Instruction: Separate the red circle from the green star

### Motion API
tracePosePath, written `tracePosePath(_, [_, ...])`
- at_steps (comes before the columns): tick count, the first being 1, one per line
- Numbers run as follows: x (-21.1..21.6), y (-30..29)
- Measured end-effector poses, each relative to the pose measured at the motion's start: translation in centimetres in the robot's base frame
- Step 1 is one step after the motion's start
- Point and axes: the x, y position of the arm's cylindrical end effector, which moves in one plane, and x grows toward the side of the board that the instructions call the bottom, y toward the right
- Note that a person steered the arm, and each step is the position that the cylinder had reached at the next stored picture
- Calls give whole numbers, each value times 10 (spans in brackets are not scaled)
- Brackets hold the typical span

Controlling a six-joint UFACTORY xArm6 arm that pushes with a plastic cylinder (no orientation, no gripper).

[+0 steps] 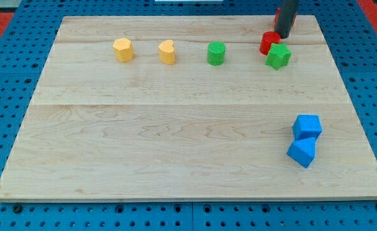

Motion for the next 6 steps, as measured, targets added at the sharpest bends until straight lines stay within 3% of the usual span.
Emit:
tracePosePath(1, [2, 38])
tracePosePath(2, [15, -1])
tracePosePath(6, [13, -21])
